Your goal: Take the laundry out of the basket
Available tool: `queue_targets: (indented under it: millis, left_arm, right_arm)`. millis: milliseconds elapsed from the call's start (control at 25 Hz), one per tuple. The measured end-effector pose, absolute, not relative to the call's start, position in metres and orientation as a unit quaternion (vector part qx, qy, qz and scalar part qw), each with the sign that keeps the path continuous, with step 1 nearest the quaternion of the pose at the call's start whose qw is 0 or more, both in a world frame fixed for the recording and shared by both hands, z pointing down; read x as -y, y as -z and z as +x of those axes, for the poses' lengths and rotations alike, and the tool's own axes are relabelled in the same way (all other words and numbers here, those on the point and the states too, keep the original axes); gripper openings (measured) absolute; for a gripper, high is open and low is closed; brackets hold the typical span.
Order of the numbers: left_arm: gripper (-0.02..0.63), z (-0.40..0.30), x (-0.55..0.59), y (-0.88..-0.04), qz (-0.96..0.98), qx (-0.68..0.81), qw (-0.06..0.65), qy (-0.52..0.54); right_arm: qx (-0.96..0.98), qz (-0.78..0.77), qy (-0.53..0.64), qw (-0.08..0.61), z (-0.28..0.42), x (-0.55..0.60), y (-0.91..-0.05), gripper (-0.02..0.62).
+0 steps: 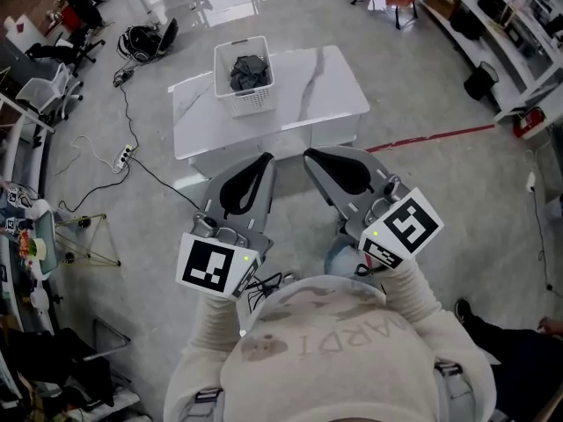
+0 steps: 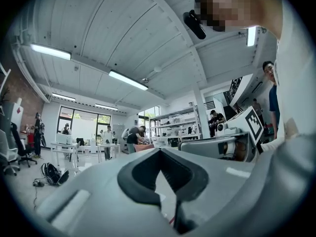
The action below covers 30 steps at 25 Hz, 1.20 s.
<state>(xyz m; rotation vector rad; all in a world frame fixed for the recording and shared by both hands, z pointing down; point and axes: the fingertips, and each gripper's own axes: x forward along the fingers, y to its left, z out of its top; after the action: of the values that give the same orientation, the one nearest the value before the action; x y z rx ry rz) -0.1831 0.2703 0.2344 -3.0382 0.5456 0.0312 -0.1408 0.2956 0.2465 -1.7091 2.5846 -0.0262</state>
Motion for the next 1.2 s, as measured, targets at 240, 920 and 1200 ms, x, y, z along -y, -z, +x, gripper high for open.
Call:
queue_targets:
  millis: [240, 920, 1200]
  left_arm:
    - [0.000, -0.114, -0.238, -0.227, -0.978, -0.205, 0.025, -0.012]
    - [0.000, 0.020, -0.182, -0.227, -0.960, -0.278, 0.016, -0.013]
    - [0.000, 0.045, -0.154, -0.240, -0.962, -0.272, 0.014, -0.006]
  right_arm:
    - [-0.853, -0.523, -0.003, 0.010, -0.073, -0.257, -0.237, 0.028]
    - [-0.886, -0.463, 0.002, 0.022, 0.065, -0.194, -0.241, 0.028]
    - [-0.877, -0.481, 0.003, 0.018, 0.093, -0.175, -0.252, 0.028]
